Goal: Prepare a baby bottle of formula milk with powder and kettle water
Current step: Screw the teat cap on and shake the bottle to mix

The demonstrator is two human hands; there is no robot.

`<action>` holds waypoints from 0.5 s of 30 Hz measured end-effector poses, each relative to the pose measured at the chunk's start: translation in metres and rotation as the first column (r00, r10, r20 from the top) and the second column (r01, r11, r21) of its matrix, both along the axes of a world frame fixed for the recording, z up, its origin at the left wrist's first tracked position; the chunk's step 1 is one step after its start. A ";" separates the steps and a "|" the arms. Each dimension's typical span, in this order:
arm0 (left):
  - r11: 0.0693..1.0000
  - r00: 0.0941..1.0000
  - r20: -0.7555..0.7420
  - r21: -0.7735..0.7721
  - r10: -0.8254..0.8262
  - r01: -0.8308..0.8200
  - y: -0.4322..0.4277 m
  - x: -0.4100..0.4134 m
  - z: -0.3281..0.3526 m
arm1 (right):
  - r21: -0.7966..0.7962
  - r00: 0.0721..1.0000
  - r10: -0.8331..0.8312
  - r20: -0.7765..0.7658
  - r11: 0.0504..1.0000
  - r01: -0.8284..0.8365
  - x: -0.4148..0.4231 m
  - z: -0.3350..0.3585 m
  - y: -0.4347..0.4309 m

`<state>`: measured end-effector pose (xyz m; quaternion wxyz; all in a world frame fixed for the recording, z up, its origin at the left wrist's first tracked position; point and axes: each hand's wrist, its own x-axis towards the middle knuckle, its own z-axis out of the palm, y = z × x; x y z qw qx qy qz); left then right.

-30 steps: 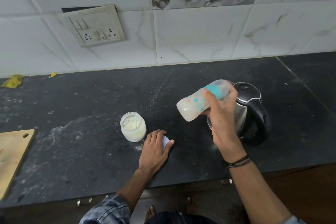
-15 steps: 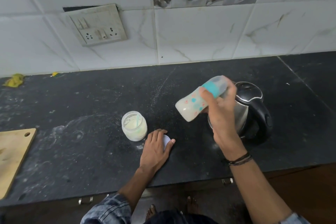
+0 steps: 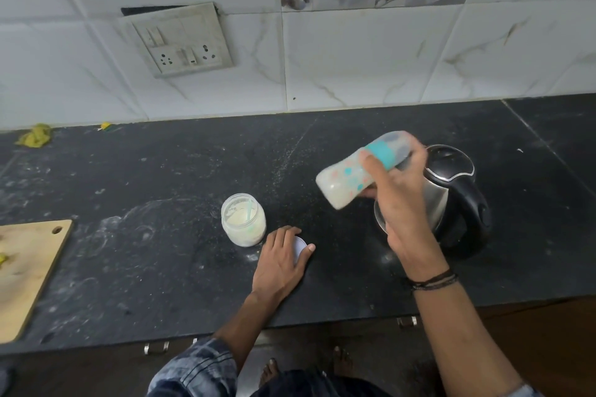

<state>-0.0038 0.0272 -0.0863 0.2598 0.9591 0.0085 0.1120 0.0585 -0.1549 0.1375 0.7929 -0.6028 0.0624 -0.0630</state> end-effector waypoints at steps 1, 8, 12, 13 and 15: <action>1.000 1.000 -0.001 -0.003 0.002 -0.002 0.000 0.000 0.000 | -0.020 1.000 0.022 -0.022 1.000 -0.022 0.001 -0.002 0.000; 1.000 1.000 0.006 0.006 0.003 -0.003 0.000 0.001 -0.002 | -0.087 0.996 0.077 -0.037 0.993 -0.080 0.005 -0.008 0.004; 1.000 1.000 -0.001 0.003 0.011 -0.011 -0.001 0.001 -0.001 | 0.063 0.993 -0.118 0.019 0.991 0.116 0.007 0.001 -0.002; 1.000 1.000 -0.001 0.003 0.009 -0.009 -0.001 0.001 -0.001 | 0.066 0.991 -0.134 0.023 0.989 0.132 0.008 0.000 -0.003; 1.000 1.000 -0.002 0.001 0.002 -0.002 -0.001 0.001 -0.001 | -0.026 1.000 -0.012 0.018 1.000 0.012 0.008 -0.003 -0.002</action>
